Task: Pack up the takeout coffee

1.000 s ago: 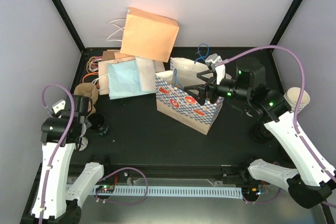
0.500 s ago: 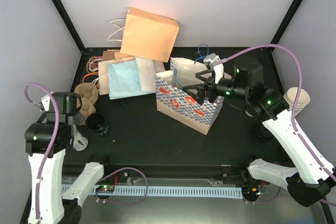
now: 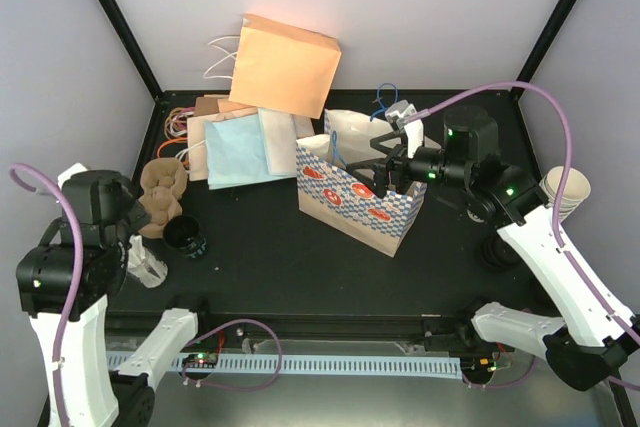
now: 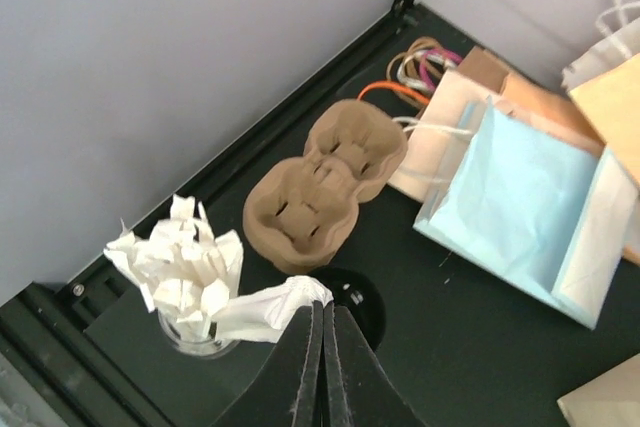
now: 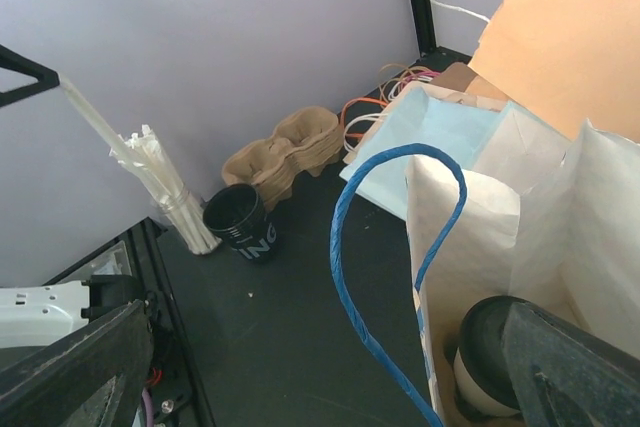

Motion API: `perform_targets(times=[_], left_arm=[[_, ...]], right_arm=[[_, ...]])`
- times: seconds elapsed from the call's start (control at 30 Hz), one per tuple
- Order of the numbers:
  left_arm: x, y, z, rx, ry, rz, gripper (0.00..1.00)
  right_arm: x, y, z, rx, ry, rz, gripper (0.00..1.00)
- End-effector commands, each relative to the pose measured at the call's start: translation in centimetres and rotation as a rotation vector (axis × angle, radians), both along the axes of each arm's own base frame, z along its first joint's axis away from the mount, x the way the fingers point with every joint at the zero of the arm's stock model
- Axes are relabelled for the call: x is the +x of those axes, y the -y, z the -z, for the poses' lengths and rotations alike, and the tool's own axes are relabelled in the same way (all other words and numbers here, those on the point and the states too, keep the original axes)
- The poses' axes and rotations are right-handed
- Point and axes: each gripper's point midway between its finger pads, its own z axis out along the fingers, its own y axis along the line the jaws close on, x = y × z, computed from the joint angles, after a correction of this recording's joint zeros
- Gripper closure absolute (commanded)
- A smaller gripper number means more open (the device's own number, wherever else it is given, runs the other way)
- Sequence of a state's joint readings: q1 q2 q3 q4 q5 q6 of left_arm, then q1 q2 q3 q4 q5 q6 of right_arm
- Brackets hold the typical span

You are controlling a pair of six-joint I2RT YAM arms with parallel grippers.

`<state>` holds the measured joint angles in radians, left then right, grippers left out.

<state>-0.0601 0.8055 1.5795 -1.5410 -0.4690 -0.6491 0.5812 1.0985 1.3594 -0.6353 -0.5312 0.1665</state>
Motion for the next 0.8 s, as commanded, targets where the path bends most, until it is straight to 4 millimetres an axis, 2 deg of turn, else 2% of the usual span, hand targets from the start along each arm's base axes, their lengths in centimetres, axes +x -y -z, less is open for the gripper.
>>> perform_targets(times=[0.0, 0.27, 0.4, 0.5, 0.63, 0.77], left_arm=[[-0.2, -0.1, -2.9, 0.022, 0.061, 0.012, 0.98], [-0.4, -0.4, -6.9, 0.033, 0.172, 0.002, 0.98], [-0.6, -0.7, -9.8, 0.042, 0.262, -0.010, 0.96], [-0.5, -0.1, -12.4, 0.031, 0.373, 0.026, 0.95], [0.1, 2.0, -15.3, 0.005, 0.532, 0.159, 0.95], [1.2, 6.1, -18.1, -0.038, 0.717, 0.407, 0.95]], right_arm=[[-0.4, -0.3, -1.4, 0.028, 0.009, -0.020, 0.02], [-0.3, -0.4, -1.2, 0.023, 0.002, -0.023, 0.02], [-0.3, -0.5, -1.0, 0.022, -0.005, -0.027, 0.02], [-0.2, -0.5, -0.9, 0.019, -0.008, -0.026, 0.02], [-0.2, -0.5, -0.9, 0.017, -0.008, -0.024, 0.02], [-0.1, -0.3, -1.0, 0.013, -0.002, -0.013, 0.02]])
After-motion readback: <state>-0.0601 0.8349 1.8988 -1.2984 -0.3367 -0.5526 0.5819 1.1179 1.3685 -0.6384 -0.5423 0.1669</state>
